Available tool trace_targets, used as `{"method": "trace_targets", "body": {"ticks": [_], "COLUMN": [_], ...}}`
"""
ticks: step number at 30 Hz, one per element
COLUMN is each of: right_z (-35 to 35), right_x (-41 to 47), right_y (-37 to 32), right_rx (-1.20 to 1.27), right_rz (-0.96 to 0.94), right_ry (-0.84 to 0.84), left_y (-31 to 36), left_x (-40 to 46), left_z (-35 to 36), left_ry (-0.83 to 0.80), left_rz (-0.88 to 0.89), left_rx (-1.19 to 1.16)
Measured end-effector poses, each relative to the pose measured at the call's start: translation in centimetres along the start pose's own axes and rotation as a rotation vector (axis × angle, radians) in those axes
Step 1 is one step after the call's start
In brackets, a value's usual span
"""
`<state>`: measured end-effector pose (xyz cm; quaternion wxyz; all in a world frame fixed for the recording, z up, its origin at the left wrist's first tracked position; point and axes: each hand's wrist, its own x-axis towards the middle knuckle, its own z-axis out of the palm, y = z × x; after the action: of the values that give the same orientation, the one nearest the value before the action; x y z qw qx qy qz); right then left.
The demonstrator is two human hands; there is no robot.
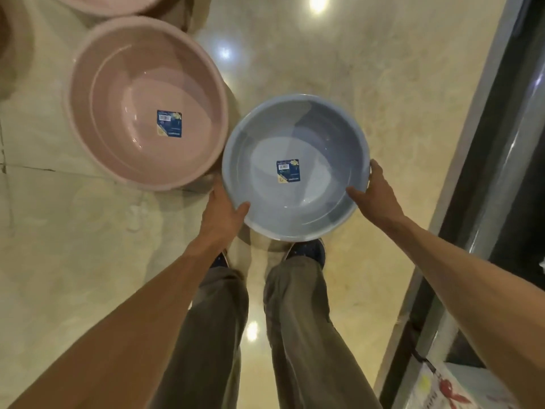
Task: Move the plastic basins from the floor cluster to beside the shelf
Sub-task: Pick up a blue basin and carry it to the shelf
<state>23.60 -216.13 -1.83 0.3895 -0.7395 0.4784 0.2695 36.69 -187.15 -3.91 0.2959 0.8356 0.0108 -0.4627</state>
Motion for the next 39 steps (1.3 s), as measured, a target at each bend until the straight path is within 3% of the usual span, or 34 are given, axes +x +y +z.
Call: {"method": "trace_targets", "body": {"ticks": [7, 15, 21, 27, 39], "right_z": [-0.2, -5.2, -8.8, -8.9, 0.7], "right_x": [-2.2, -11.5, -17.8, -23.0, -31.6], "right_y": [0.1, -5.2, -13.6, -23.6, -43.2], "right_rx": [0.031, 0.141, 0.211, 0.157, -0.026], "right_rz": [-0.018, -0.172, -0.357, -0.514, -0.91], "right_ry": [0.095, 0.139, 0.116, 0.055, -0.222], "left_y": [0.0, 4.8, 6.8, 6.8, -4.3], "left_x": [-1.4, -8.9, -13.9, -20.1, -31.8], "left_z": [-0.8, -6.8, -14.8, -23.7, -38.2], "left_ry": [0.087, 0.114, 0.179, 0.337, 0.66], "left_rz": [0.139, 0.249, 0.198, 0.284, 0.143], "left_rx": [-0.051, -0.118, -0.18, -0.313, -0.571]}}
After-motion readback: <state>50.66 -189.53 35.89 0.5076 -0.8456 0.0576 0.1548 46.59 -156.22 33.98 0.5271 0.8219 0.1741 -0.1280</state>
